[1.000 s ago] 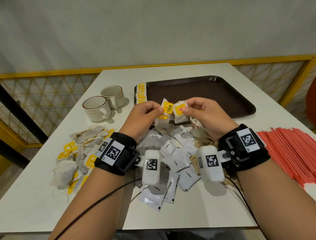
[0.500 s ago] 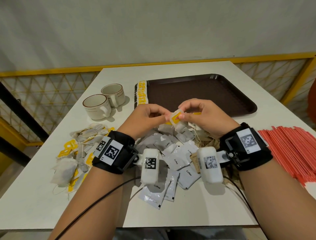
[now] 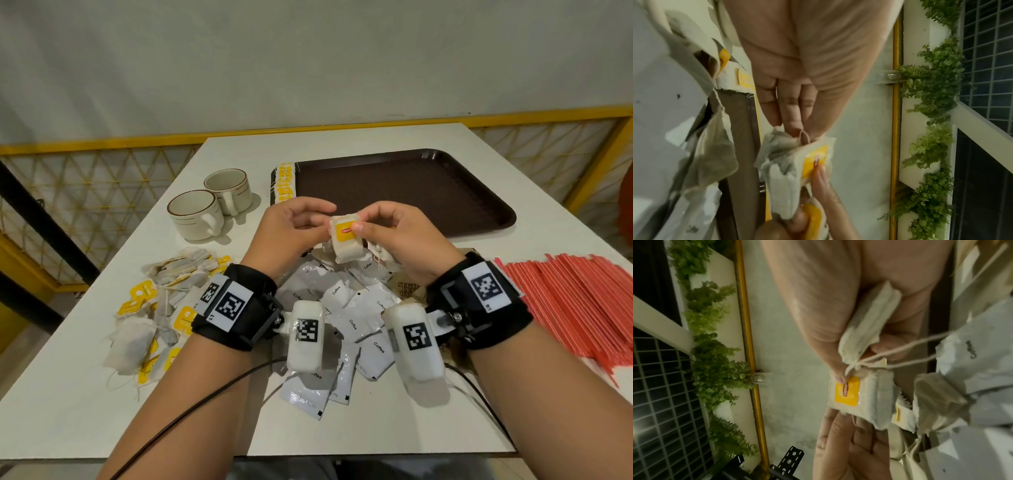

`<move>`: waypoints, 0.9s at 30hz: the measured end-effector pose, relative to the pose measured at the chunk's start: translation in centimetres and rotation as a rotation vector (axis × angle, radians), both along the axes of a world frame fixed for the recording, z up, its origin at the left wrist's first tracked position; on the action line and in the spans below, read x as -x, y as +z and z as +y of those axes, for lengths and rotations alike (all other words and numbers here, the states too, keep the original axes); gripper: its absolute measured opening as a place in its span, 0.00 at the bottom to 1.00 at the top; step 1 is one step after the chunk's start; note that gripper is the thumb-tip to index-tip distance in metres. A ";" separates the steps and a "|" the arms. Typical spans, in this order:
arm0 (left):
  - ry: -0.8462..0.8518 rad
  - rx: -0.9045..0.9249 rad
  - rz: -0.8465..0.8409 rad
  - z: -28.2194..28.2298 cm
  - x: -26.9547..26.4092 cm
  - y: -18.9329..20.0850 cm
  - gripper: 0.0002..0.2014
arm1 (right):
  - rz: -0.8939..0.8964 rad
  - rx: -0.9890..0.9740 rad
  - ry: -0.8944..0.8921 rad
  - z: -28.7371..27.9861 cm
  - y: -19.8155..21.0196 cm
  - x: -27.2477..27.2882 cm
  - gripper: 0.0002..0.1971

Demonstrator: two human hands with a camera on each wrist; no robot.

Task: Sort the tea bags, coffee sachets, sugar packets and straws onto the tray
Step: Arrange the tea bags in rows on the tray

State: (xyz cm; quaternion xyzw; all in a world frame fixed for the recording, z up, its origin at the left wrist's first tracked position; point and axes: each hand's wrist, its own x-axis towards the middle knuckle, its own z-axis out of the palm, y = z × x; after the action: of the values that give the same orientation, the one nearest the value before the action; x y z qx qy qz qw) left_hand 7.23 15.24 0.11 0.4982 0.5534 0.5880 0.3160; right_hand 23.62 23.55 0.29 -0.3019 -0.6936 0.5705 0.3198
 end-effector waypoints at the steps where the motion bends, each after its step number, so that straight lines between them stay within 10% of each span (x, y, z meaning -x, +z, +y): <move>1: -0.001 -0.008 -0.023 0.0 0.0 0.0 0.12 | 0.026 0.032 -0.004 -0.1 0.0 0.1 0.02; 9: 0.021 -0.043 -0.257 0.2 -1.0 -0.5 0.08 | 0.158 0.208 -0.036 -0.6 0.3 0.4 0.01; 27: 0.211 -0.014 -0.089 0.2 -0.5 -0.7 0.14 | 0.234 0.660 0.021 0.0 1.2 -0.4 0.19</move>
State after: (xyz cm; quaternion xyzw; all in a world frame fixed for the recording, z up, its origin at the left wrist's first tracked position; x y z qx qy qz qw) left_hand 7.74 15.45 -0.63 0.4127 0.5842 0.6433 0.2731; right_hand 24.06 23.55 1.46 -0.3144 -0.4337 0.7979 0.2763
